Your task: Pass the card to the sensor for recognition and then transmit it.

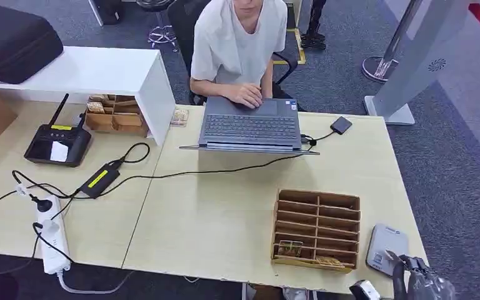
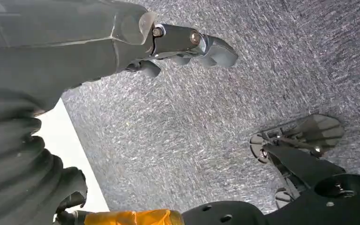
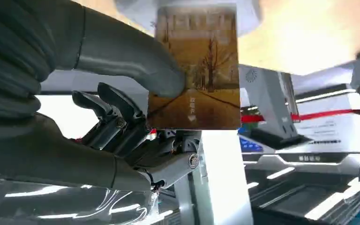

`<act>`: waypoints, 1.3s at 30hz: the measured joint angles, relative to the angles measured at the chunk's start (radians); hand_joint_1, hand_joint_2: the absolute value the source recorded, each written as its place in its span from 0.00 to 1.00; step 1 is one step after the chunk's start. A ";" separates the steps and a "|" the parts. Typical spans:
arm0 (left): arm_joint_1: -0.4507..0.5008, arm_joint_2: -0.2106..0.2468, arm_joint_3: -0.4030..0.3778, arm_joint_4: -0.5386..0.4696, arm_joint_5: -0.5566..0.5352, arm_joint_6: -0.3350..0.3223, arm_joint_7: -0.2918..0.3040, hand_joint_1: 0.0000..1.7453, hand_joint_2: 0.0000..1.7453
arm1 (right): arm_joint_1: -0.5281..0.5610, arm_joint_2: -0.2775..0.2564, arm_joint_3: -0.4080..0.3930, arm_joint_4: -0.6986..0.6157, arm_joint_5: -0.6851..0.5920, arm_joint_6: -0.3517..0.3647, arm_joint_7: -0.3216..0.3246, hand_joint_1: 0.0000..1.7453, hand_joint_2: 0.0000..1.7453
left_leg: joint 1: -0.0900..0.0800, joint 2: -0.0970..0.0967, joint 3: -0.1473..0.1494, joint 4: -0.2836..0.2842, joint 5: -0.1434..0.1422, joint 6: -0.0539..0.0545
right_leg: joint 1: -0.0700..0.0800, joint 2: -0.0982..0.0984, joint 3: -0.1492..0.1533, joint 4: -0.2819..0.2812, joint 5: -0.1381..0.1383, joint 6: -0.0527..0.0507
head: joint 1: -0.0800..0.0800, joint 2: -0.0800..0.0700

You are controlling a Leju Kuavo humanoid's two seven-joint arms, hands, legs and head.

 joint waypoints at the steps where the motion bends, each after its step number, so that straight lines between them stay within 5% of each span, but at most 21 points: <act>1: 0.000 0.001 0.000 0.000 -0.003 -0.002 0.000 0.00 1.00 | 0.002 -0.001 0.014 -0.018 -0.015 0.000 0.000 1.00 1.00 | 0.000 0.000 0.000 0.000 0.000 0.000 | 0.000 0.000 0.000 0.000 0.000 0.000 | 0.000 0.000; 9: -0.002 0.010 0.000 0.000 -0.032 -0.010 0.000 0.00 1.00 | -0.034 -0.060 0.187 -0.271 -0.084 0.000 0.069 1.00 1.00 | 0.000 0.000 -0.001 0.000 0.001 0.000 | 0.000 0.001 -0.002 0.001 0.000 0.000 | 0.000 0.000; 17: -0.013 0.012 -0.001 0.000 -0.065 -0.017 0.000 0.00 1.00 | -0.160 -0.106 0.320 -0.378 0.015 0.003 0.147 1.00 1.00 | 0.000 0.000 -0.001 0.000 0.001 -0.001 | 0.000 0.001 -0.002 0.001 0.001 -0.001 | 0.000 0.000; 21: -0.017 0.012 -0.002 0.000 -0.087 -0.024 0.000 0.00 1.00 | -0.235 -0.147 0.425 -0.368 0.117 0.007 0.292 1.00 1.00 | 0.000 0.000 -0.002 0.000 0.002 -0.002 | 0.000 0.001 -0.002 0.002 0.001 -0.001 | 0.000 0.000; 24: -0.024 0.011 -0.005 0.000 -0.102 -0.026 -0.002 0.00 1.00 | -0.318 -0.203 0.550 -0.312 0.209 0.009 0.461 1.00 1.00 | 0.000 0.001 -0.002 0.000 0.002 -0.001 | 0.000 0.001 -0.002 0.002 0.001 -0.001 | 0.000 0.000; 29: -0.026 0.010 -0.010 0.000 -0.110 -0.027 -0.008 0.00 1.00 | -0.398 -0.267 0.681 -0.233 0.237 0.009 0.545 1.00 1.00 | 0.000 -0.001 -0.002 0.000 0.002 -0.001 | 0.000 0.000 -0.003 0.002 0.002 -0.001 | 0.000 0.000; 32: -0.031 0.008 -0.013 0.000 -0.129 -0.027 -0.008 0.00 1.00 | -0.473 -0.313 0.765 -0.156 0.243 0.009 0.671 1.00 1.00 | 0.000 -0.001 -0.004 0.000 0.002 -0.001 | 0.000 0.000 -0.004 0.002 0.002 -0.001 | 0.000 0.000; 35: -0.036 0.008 -0.019 0.000 -0.149 -0.027 -0.006 0.00 1.00 | -0.589 -0.359 0.918 -0.035 0.244 0.010 0.806 1.00 1.00 | 0.000 0.001 -0.004 0.000 0.003 -0.002 | 0.000 0.001 -0.005 0.002 0.003 -0.002 | 0.001 0.000; 39: -0.041 0.008 -0.030 0.000 -0.170 -0.034 0.000 0.00 1.00 | -0.717 -0.363 1.090 0.124 0.245 0.010 0.873 1.00 1.00 | 0.000 0.001 -0.004 0.000 0.004 -0.002 | 0.000 0.001 -0.005 0.003 0.003 -0.003 | 0.000 0.000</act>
